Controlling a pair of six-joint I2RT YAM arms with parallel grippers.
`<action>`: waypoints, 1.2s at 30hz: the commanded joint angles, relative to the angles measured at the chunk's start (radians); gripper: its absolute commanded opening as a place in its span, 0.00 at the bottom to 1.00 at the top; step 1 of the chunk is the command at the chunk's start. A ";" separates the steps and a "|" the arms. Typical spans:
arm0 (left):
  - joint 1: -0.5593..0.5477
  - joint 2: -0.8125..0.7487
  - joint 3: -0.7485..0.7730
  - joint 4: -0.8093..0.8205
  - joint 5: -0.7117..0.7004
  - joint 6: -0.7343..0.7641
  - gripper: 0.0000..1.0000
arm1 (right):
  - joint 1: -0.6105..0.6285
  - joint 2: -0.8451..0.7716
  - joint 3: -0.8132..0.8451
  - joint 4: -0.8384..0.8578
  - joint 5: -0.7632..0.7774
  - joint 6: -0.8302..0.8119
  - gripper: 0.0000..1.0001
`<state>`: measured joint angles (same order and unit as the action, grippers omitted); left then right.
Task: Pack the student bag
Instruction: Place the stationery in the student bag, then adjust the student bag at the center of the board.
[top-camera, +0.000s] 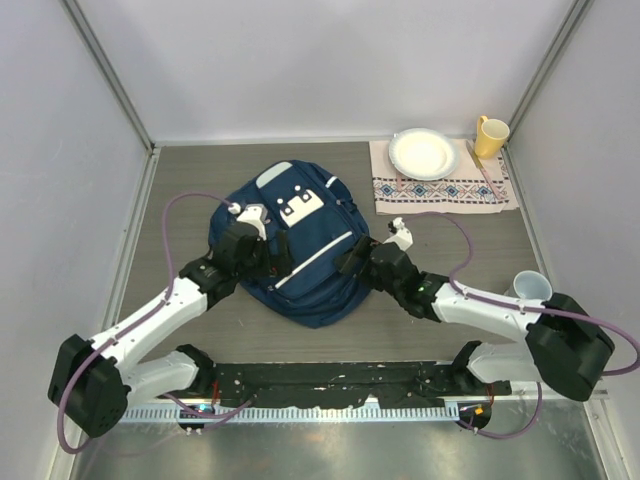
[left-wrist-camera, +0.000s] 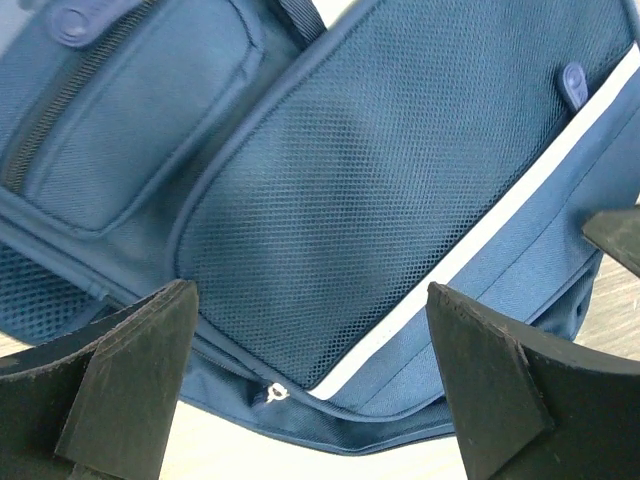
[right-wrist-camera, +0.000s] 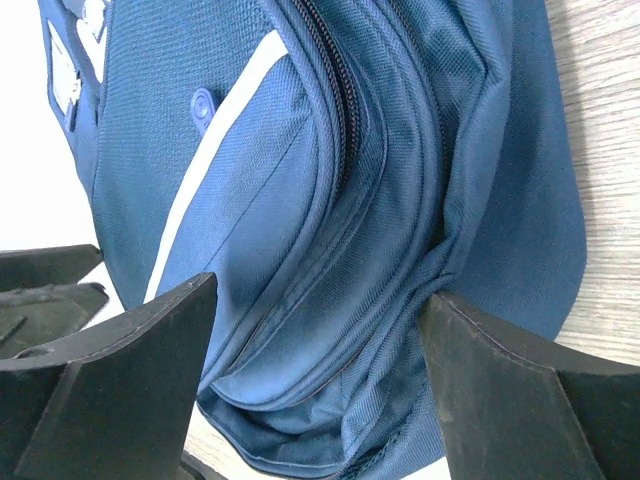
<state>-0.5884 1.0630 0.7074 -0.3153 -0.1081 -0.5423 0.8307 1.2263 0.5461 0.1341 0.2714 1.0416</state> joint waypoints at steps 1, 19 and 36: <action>0.006 0.037 -0.023 0.126 0.105 -0.002 1.00 | -0.015 0.059 0.078 0.048 -0.011 -0.009 0.85; 0.004 -0.001 -0.149 0.202 0.238 -0.126 0.82 | -0.211 0.320 0.299 0.104 -0.299 -0.179 0.80; 0.036 -0.172 -0.043 -0.048 -0.200 -0.045 1.00 | -0.260 0.262 0.396 -0.028 -0.276 -0.331 0.81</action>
<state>-0.5751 0.8497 0.6025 -0.3176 -0.1955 -0.6163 0.5724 1.6238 0.9485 0.1020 -0.0502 0.7635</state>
